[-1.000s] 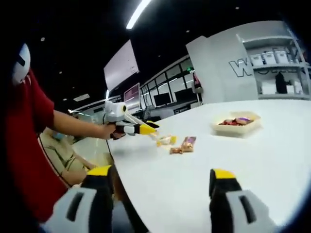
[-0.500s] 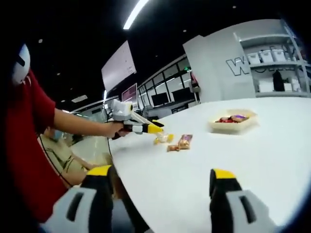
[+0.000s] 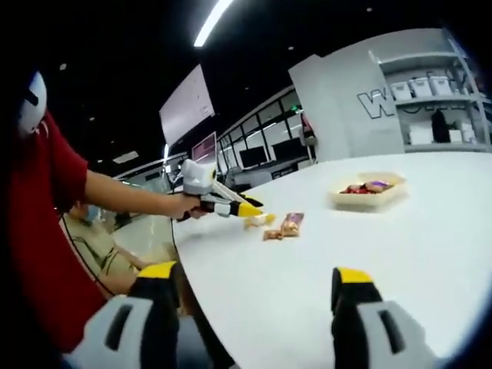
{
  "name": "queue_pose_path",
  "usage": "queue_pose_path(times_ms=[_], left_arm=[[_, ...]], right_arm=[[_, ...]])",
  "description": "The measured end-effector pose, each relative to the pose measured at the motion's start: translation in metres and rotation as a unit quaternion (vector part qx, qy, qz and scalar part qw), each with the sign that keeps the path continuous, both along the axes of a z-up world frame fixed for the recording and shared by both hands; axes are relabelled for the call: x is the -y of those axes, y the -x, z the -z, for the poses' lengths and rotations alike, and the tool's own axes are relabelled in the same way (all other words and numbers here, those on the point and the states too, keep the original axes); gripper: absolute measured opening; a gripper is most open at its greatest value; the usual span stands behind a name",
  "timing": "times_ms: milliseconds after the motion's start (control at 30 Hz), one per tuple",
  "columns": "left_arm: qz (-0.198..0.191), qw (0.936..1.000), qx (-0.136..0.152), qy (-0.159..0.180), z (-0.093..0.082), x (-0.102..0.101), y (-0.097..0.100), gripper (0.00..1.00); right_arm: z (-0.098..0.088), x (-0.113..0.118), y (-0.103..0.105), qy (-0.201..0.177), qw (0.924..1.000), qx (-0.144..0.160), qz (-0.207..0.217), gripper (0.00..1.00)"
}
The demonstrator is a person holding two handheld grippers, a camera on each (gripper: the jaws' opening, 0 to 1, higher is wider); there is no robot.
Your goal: Place the target food into the container with the food tongs after gripping and lifting it, then release it inside without dropping or visibly crushing the food.
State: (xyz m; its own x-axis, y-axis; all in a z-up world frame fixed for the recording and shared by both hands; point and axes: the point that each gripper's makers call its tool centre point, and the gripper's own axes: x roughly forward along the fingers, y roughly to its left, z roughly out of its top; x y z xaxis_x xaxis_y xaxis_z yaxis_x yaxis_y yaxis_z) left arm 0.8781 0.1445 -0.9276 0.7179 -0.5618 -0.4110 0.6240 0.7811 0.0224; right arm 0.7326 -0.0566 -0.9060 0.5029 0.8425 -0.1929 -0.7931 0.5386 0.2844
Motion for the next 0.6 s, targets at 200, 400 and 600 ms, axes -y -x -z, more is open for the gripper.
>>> queue_pose_path(times_ms=[200, 400, 600], left_arm=[[-0.017, 0.9989, -0.036, 0.025, 0.002, -0.001, -0.002, 0.24], [-0.039, 0.9899, -0.115, 0.072, -0.014, 0.000, -0.008, 0.22], [-0.027, 0.9941, -0.083, 0.065, -0.050, 0.013, -0.027, 0.22]], right_arm=[[0.003, 0.005, 0.000, -0.002, 1.0000, -0.004, 0.008, 0.78], [0.002, 0.009, 0.001, -0.001, 1.0000, -0.004, 0.008, 0.78], [0.001, 0.019, -0.003, -0.010, 0.9997, -0.004, 0.023, 0.78]])
